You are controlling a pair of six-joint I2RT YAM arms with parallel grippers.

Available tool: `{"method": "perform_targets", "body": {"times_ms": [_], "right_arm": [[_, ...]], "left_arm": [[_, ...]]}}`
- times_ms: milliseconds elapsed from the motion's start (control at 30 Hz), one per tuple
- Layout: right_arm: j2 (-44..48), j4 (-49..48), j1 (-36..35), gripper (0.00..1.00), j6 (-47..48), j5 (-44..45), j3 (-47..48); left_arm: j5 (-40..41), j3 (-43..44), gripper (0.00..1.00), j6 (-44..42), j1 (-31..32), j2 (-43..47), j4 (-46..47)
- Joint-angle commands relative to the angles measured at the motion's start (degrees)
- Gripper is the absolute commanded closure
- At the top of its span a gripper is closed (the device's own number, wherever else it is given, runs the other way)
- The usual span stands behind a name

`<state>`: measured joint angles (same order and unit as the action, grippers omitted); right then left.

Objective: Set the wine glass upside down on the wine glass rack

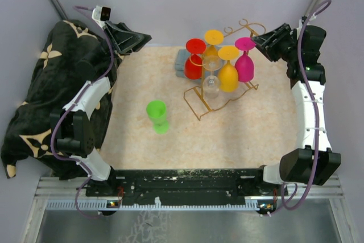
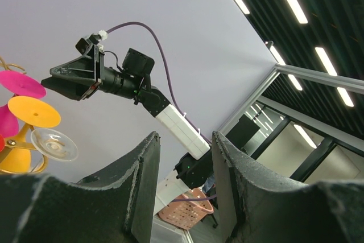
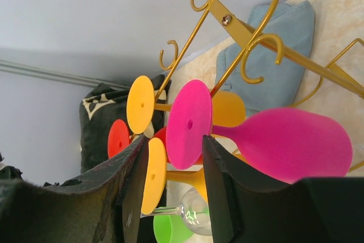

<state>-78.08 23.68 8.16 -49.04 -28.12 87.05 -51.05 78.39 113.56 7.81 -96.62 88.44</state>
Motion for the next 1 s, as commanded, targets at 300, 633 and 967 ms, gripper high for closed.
{"method": "perform_targets", "body": {"times_ms": [300,633,967], "right_arm": [[3.9,1.4,0.3,0.57,3.2,3.9,2.0],[7.8,3.4,0.3,0.57,4.6,7.0,1.7],[10.4,2.4,0.3,0.57,3.6,5.9,1.3]], "left_arm": [[-5.8,-4.2,0.53,-6.7,-1.0,4.0,-0.5],[-12.1,-9.5,0.54,-30.7,-2.9,12.6,-34.0],[4.8,-0.9,0.53,-84.0,-2.9,19.9,-106.8]]}}
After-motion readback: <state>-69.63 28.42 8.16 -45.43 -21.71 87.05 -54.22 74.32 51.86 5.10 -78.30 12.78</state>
